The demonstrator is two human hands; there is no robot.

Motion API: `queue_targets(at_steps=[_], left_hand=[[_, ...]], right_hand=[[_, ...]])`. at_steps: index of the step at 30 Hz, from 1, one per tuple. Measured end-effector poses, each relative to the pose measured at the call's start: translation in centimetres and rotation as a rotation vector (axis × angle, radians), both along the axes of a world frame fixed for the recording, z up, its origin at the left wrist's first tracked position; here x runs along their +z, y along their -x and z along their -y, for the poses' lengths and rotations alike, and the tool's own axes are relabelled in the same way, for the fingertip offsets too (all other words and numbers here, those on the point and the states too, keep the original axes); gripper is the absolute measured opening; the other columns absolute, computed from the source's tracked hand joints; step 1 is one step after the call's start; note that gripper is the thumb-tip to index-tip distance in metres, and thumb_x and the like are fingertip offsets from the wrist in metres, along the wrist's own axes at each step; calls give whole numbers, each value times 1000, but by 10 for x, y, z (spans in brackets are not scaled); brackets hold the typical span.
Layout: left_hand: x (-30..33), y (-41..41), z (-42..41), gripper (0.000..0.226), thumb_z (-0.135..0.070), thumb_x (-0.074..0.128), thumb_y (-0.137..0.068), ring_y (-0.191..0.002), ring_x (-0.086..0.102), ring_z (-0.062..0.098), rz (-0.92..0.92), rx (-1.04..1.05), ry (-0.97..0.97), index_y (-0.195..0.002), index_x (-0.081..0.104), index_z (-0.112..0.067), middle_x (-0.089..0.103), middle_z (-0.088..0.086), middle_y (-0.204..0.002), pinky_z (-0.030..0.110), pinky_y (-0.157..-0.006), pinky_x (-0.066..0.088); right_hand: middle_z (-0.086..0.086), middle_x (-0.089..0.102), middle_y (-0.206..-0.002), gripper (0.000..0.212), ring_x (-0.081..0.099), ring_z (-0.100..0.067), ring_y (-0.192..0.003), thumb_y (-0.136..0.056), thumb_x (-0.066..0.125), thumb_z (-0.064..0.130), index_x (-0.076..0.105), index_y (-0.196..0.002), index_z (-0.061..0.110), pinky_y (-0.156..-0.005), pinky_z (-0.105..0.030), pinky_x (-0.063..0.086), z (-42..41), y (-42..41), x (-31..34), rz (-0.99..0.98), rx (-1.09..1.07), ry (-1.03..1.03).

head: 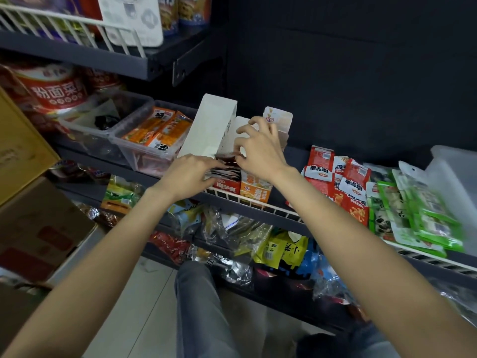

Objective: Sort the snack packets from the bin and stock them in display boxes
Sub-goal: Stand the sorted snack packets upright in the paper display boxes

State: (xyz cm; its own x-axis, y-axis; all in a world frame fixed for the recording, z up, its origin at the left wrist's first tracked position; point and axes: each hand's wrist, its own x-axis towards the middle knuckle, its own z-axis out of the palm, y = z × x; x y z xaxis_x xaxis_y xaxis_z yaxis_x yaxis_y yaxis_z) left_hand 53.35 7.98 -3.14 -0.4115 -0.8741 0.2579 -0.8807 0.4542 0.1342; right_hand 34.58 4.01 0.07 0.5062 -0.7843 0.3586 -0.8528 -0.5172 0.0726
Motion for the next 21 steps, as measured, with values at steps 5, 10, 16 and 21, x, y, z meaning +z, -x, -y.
queue_targets(at_steps=[5, 10, 16, 21], left_hand=[[6, 3, -4, 40, -40, 58, -89, -106, 63, 23, 49, 63, -7, -127, 58, -29, 66, 0, -121, 36, -85, 50], [35, 28, -26, 39, -48, 48, -87, -90, 67, 24, 13, 52, 169, -116, 65, -28, 72, -2, -100, 33, -74, 50], [44, 115, -49, 28, -30, 49, -88, -77, 63, 3, -515, -165, 286, -104, 70, -19, 72, -8, -89, 21, -69, 50], [-8, 208, -17, 27, -20, 59, -87, -90, 63, 6, -557, -156, -130, -113, 64, -20, 68, -7, -103, 31, -82, 53]], right_hand=[[2, 39, -147, 26, 15, -27, -140, -90, 56, 42, 75, -97, 26, -109, -44, 12, 3, 2, 2, -137, -17, -176], [6, 49, -140, 22, 25, -19, -137, -93, 55, 34, 71, -106, 26, -108, -40, 20, -20, 53, 8, 200, 126, -215], [5, 72, -98, 17, 64, -8, -88, -93, 58, 16, 71, -104, 18, -83, -27, 51, -60, 156, -36, 684, -149, -200], [-2, 70, -110, 22, 65, -17, -99, -91, 59, 10, 68, -111, 15, -81, -17, 42, -45, 216, -78, 581, -441, -372]])
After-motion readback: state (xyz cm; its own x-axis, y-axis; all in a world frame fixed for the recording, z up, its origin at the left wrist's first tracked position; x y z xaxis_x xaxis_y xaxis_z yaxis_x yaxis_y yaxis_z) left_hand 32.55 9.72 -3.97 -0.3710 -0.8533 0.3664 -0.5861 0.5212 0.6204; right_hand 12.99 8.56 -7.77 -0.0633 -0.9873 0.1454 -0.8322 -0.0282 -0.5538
